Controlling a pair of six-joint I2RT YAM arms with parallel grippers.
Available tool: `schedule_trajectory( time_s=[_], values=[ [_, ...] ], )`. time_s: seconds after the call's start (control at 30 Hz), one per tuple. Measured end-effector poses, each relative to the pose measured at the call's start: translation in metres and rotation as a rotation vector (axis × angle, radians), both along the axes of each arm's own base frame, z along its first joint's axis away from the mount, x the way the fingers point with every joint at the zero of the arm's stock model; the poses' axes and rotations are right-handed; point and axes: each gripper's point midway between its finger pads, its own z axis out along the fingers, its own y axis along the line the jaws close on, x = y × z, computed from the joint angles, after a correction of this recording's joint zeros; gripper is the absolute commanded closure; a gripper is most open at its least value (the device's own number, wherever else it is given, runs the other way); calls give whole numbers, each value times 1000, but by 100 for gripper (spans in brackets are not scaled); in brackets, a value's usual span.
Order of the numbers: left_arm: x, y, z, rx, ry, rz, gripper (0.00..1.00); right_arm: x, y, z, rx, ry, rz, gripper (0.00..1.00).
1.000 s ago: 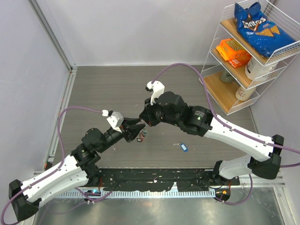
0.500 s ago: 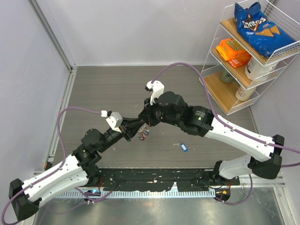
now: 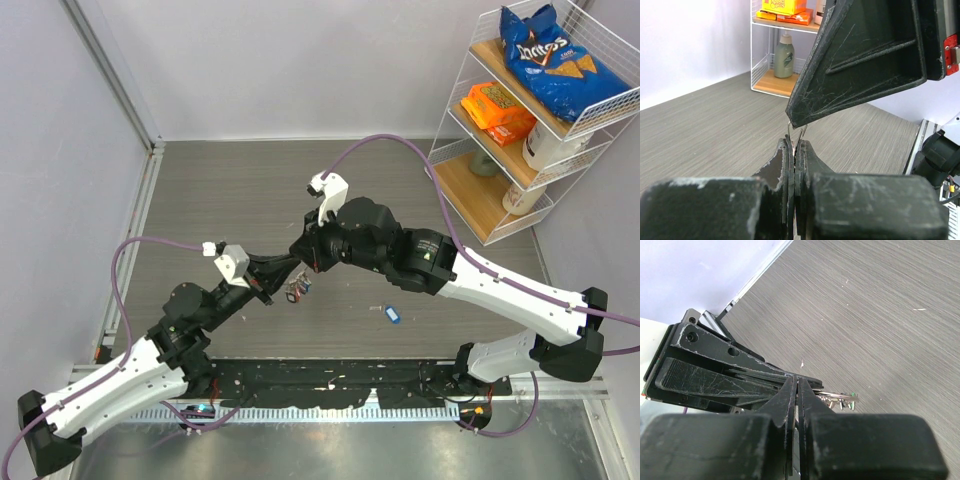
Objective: Put the keys on the keyring
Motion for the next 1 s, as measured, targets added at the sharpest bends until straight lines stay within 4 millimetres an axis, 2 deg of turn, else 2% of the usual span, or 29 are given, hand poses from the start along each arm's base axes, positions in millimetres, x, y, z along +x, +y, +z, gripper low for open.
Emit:
schedule_trajectory(
  time_s=[0.1, 0.17, 0.27, 0.5, 0.67, 1.0],
  values=[
    [0, 1, 2, -5, -4, 3, 98, 0, 2, 3, 11, -3, 4, 94],
    [0, 0, -1, 3, 2, -1, 88, 0, 1, 2, 9, -2, 4, 95],
    [0, -2, -4, 12, 8, -6, 79, -1, 0, 0, 1, 1, 4, 95],
    [0, -3, -5, 14, 14, -9, 68, -2, 0, -1, -4, 3, 5, 94],
    [1, -3, -5, 14, 14, -8, 62, -3, 0, 2, -3, 2, 8, 94],
    [-2, 0, 1, -3, 1, -8, 60, -3, 0, 3, -3, 1, 8, 95]
  ],
)
